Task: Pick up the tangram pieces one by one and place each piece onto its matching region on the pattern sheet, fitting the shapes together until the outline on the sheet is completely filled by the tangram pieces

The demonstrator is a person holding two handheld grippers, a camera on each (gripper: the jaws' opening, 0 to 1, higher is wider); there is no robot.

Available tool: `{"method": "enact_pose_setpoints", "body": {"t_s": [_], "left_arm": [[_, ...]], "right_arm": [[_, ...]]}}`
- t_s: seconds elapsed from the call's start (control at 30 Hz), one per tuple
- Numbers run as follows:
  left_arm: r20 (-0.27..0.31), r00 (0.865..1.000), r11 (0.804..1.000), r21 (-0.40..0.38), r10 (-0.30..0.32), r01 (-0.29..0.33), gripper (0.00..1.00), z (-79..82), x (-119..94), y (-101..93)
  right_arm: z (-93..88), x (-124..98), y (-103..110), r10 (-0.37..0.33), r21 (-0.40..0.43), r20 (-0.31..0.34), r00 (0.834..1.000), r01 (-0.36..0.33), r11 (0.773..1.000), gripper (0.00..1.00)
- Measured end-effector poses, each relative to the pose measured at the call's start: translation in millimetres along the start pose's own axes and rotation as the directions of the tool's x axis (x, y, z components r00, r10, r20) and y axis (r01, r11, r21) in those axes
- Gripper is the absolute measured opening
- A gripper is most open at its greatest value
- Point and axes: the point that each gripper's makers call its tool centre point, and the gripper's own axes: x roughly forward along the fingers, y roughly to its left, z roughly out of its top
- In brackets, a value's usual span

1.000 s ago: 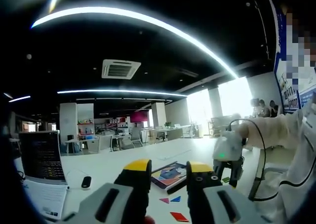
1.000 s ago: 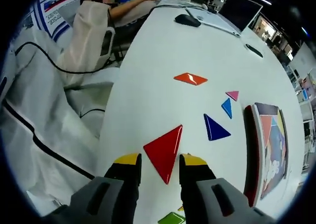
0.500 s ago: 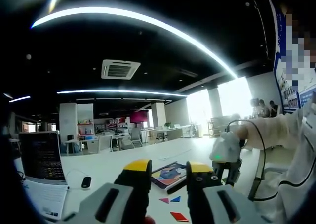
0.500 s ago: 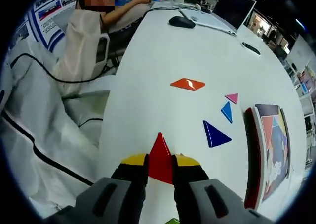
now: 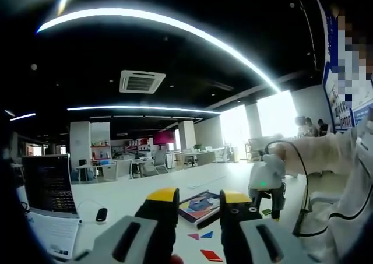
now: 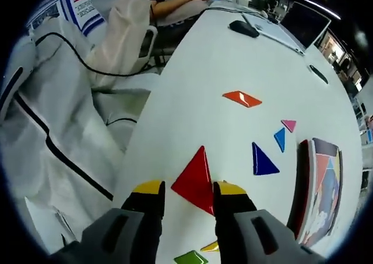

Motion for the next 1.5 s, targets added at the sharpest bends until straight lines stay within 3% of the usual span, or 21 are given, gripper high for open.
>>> {"method": "enact_pose_setpoints", "body": {"t_s": [0.23,0.37,0.53,0.87,1.2,1.5], "left_arm": [[-0.002,1.0,1.0,-0.001,-0.007,0.007,0.29,-0.6,1.7,-0.8],[-0.001,1.0,1.0,0.001,-0.013,0.013,0.29,0.0,2.5,-2.1],[-0.005,1.0,1.0,0.001,-0.016,0.016,0.29,-0.9,3.5,-2.4],[-0.006,1.0,1.0,0.004,-0.019,0.019,0.29,-0.9,4.3,-5.2],[0.0,1.0,1.0,-0.002,-0.003,0.003,0.29,-0.2,-1.3,1.6],[0.016,1.0,1.0,-0.007,0.012,-0.012,0.29,2.4,-7.1,7.0]], "right_arm": [[-3.5,-1.0,-1.9,0.039,-0.105,-0.055,0.998,-0.045,0.993,0.34],[-1.5,-0.2,-9.2,0.035,-0.095,-0.081,0.996,-0.042,0.995,0.31],[-1.6,0.6,-2.0,0.016,-0.08,-0.104,0.994,-0.024,0.997,0.29],[-0.3,1.8,6.8,0.007,-0.064,-0.089,0.996,-0.013,0.998,0.28],[18.4,-12.6,-10.7,-0.018,0.116,0.011,1.0,0.017,0.993,0.28],[19.9,-31.8,-53.1,-0.113,0.307,-0.004,0.994,0.109,0.946,0.28]]}}
